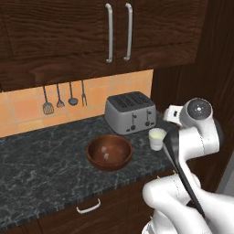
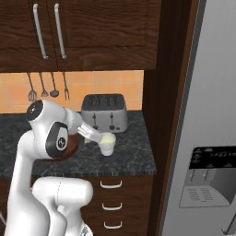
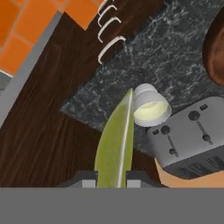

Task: Grab a lemon wedge from the fridge and one ice cube from the ice bowl, and put them in the glass of lemonade.

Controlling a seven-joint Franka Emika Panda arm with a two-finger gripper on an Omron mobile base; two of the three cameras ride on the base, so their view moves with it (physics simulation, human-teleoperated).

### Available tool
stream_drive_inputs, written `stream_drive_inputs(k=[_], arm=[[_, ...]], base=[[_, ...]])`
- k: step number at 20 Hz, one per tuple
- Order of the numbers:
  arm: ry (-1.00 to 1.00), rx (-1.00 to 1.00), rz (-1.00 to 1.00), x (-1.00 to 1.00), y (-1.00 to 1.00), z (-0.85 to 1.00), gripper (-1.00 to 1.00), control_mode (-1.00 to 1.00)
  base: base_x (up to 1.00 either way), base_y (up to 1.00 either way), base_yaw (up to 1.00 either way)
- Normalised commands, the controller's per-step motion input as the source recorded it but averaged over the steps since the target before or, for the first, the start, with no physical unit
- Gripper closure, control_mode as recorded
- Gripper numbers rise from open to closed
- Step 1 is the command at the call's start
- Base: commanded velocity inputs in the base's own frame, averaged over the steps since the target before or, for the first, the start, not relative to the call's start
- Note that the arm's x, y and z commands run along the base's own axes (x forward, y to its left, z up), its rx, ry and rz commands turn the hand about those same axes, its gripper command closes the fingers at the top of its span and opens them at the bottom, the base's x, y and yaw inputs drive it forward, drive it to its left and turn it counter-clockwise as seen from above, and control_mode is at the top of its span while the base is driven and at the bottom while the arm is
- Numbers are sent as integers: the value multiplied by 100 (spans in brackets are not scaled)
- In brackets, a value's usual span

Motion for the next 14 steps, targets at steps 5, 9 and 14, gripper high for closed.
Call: stream_drive_inputs(k=[5,9,14], arm=[[2,-22,27,47,0,-70,100,-100],[0,-14,20,61,0,-76,100,-100],[0,-5,7,63,0,-42,100,-100]], base=[[0,0,0],[0,0,0],[0,0,0]])
